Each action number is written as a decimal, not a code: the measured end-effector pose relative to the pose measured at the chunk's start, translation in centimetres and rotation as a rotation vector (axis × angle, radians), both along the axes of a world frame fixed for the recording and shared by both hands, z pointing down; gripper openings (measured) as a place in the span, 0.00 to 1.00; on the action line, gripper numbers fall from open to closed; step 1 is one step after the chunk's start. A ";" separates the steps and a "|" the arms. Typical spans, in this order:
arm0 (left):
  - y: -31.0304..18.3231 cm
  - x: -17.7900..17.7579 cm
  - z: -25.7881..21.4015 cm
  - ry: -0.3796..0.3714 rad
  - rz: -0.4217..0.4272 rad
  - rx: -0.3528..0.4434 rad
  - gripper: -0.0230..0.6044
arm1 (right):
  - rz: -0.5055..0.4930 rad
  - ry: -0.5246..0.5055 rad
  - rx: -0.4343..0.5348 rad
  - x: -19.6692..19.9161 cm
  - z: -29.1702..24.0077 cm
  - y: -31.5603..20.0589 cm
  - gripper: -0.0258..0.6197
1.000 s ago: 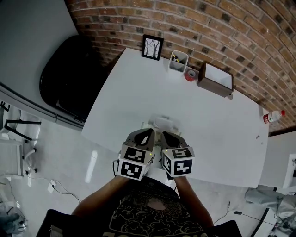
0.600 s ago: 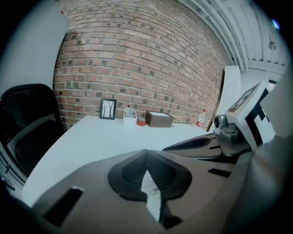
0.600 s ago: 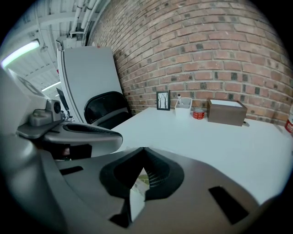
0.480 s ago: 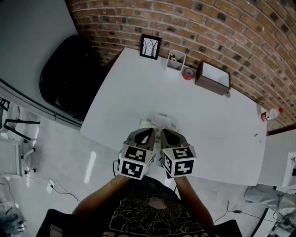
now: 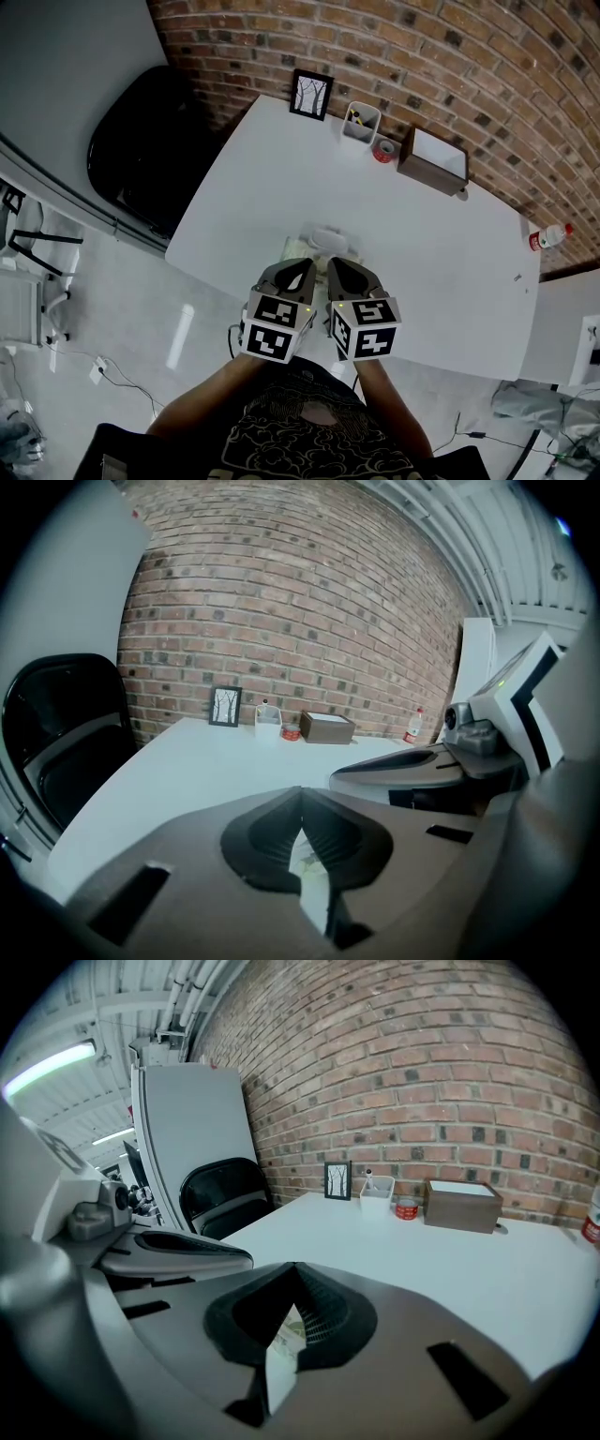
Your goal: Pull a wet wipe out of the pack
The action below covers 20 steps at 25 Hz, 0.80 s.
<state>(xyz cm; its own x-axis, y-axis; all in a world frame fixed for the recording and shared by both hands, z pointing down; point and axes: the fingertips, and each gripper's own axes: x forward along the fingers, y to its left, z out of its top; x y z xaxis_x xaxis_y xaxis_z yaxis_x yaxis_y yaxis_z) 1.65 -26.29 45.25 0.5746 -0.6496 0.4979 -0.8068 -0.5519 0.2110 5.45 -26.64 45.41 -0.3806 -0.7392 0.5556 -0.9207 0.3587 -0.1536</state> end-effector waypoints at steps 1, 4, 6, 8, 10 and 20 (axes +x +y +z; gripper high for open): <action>0.1 -0.1 -0.1 0.000 -0.003 0.002 0.06 | -0.002 -0.001 0.007 -0.1 -0.3 0.0 0.06; 0.3 -0.2 -0.3 0.000 -0.010 0.009 0.06 | -0.009 -0.004 0.022 -0.2 -0.8 0.1 0.06; 0.4 -0.2 -0.4 0.000 -0.014 0.014 0.06 | -0.013 -0.008 0.029 -0.3 -1.1 0.2 0.06; 0.5 -0.2 -0.6 0.000 -0.019 0.018 0.06 | -0.017 -0.013 0.038 -0.4 -1.4 0.3 0.06; 0.6 -0.1 -0.8 0.002 -0.021 0.020 0.06 | -0.019 -0.015 0.050 -0.4 -1.8 0.4 0.06; 1.8 -0.1 -0.8 0.000 -0.041 0.030 0.06 | -0.040 -0.019 0.104 -0.4 -3.8 1.1 0.06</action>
<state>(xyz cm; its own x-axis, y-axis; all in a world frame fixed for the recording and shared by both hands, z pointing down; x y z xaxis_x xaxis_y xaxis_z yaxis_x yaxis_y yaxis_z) 1.58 -24.44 44.40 0.5469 -0.6875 0.4778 -0.8290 -0.5243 0.1946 5.01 -25.53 41.58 -0.4210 -0.7766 0.4686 -0.9026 0.4101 -0.1312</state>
